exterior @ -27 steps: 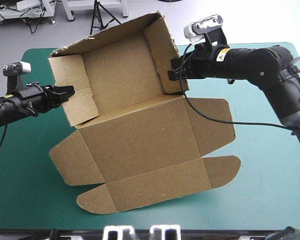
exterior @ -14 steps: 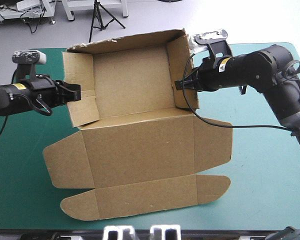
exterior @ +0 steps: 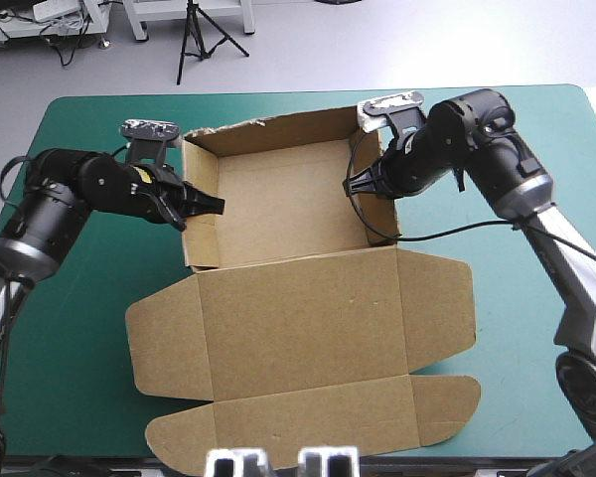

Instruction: Fold the box

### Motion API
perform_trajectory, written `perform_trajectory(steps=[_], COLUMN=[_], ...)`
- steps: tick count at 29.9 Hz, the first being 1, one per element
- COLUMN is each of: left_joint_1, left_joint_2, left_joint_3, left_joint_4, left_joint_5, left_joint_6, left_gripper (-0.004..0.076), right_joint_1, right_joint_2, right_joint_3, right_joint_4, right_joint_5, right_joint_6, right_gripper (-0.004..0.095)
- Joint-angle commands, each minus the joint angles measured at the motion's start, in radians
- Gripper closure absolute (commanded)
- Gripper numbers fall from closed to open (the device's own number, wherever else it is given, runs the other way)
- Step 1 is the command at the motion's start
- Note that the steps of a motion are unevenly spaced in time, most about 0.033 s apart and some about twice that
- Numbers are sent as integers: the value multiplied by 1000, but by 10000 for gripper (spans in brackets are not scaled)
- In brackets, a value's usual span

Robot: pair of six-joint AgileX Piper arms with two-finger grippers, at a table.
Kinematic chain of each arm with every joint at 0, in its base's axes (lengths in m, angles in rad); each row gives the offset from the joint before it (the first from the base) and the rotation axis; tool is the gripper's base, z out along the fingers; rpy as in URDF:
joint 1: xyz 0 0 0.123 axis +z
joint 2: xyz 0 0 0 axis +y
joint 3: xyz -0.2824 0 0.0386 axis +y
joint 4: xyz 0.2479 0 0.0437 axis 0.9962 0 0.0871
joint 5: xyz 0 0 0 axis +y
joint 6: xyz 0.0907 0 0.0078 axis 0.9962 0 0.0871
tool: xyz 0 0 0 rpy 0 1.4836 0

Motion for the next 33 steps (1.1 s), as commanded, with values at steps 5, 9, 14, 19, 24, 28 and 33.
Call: perform_trajectory(steps=[5, 9, 14, 19, 24, 28, 33], left_joint_1=[-32, -32, -32, -29, -29, -29, -29], left_joint_2=[106, 174, 226, 268, 302, 314, 314], left_joint_3=[-38, -38, -38, -40, -43, -43, -44], left_joint_4=[-30, -30, -13, -11, -15, -13, -13], left_joint_5=[-89, -98, -127, -175, -192, -192, -170], left_joint_6=[-42, -42, -57, -64, -64, -64, -64], left_gripper=[732, 732, 732, 732, 732, 732, 731], right_joint_1=[-2, -17, -83, -133, -142, -142, -142], right_joint_2=[81, 134, 192, 239, 275, 293, 293], right_joint_3=[-26, -26, -26, -26, -26, -26, -28], right_joint_4=[18, 34, 137, 181, 181, 188, 176], right_joint_5=[-63, -99, -129, -142, -160, -175, -180], right_joint_6=[-14, -14, -40, -86, -117, -151, -177], right_gripper=[921, 921, 921, 921, 921, 921, 920])
